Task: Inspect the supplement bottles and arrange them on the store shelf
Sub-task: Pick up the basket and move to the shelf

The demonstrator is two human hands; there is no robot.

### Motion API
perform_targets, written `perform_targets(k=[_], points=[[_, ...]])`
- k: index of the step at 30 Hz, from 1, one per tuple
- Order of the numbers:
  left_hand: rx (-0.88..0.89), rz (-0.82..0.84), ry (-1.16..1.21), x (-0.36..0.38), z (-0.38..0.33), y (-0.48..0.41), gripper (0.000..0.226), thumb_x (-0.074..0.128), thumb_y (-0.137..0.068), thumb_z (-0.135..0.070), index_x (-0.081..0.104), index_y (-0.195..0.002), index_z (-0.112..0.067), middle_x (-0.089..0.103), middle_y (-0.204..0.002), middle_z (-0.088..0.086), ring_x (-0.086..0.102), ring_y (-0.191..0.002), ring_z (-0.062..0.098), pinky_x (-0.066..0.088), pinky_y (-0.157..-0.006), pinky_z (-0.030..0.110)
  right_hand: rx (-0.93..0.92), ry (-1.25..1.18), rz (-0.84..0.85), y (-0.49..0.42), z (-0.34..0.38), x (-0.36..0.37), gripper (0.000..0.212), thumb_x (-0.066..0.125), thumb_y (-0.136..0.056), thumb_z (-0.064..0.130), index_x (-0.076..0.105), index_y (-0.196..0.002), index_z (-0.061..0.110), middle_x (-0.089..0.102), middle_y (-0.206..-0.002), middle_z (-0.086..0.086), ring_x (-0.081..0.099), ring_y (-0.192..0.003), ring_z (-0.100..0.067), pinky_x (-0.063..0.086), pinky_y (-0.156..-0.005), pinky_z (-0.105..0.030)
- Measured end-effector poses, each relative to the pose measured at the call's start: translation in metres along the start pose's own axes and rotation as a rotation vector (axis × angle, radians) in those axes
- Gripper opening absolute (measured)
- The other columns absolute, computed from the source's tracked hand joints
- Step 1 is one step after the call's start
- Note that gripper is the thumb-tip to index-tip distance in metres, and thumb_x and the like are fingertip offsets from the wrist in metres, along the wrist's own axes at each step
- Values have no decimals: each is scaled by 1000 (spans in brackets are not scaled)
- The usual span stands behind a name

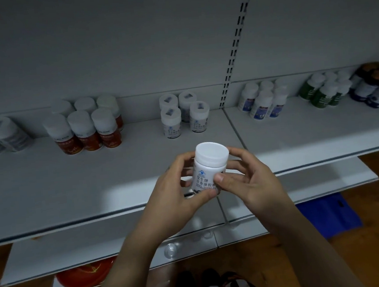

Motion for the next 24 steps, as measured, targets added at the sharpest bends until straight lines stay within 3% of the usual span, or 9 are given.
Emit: perform_targets(k=[4, 9, 13, 17, 22, 24], points=[[26, 102, -23, 26, -1, -17, 58, 82, -76, -32, 44, -115, -52, 60, -116, -26, 56, -105, -7, 47, -83, 12, -26, 91, -145, 7, -3, -22, 48, 76, -78, -4, 59, -119, 13, 70, -109, -3, 70, -98, -14, 57, -78, -23], [137, 301, -91, 82, -15, -36, 59, 81, -78, -30, 50, -128, -33, 60, -123, -19, 57, -111, 6, 52, -91, 27, -90, 470, -418, 30, -14, -65, 54, 85, -73, 23, 59, -120, 25, 65, -106, 17, 63, -100, -2, 54, -78, -18], [271, 439, -199, 138, -38, -43, 53, 72, -83, -46, 42, -127, -47, 51, -121, -32, 49, -110, -5, 45, -90, 17, -40, 466, -596, 59, -20, -113, 47, 84, -71, 23, 54, -103, 41, 60, -97, 26, 56, -95, 14, 49, -71, -10], [378, 606, -388, 207, -68, -47, 68, 65, -81, -59, 37, -141, -39, 45, -141, -18, 42, -126, 6, 36, -100, 24, 40, 431, -765, 103, -33, -172, 49, 85, -71, 22, 58, -111, 31, 62, -101, 24, 58, -96, 7, 50, -72, -12], [504, 886, -569, 314, -110, -36, 86, 62, -81, -65, 19, -151, -36, 27, -156, -12, 27, -141, 12, 25, -114, 34, 173, 452, -1006, 176, -57, -255, 54, 85, -72, 25, 48, -108, 40, 52, -97, 29, 57, -91, -5, 51, -74, -19], [600, 971, -604, 359, -127, -27, 87, 60, -81, -67, 19, -151, -34, 27, -156, -10, 26, -142, 13, 25, -116, 36, 219, 451, -1125, 210, -69, -286, 55, 84, -73, 26, 45, -109, 38, 49, -97, 26, 52, -92, -5, 46, -70, -14]])
Point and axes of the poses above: each hand's wrist, its own y-axis away from the middle knuckle, its own x-axis out of the palm, z = x × y, the point moved 2 cm from there along -y, towards the middle knuckle
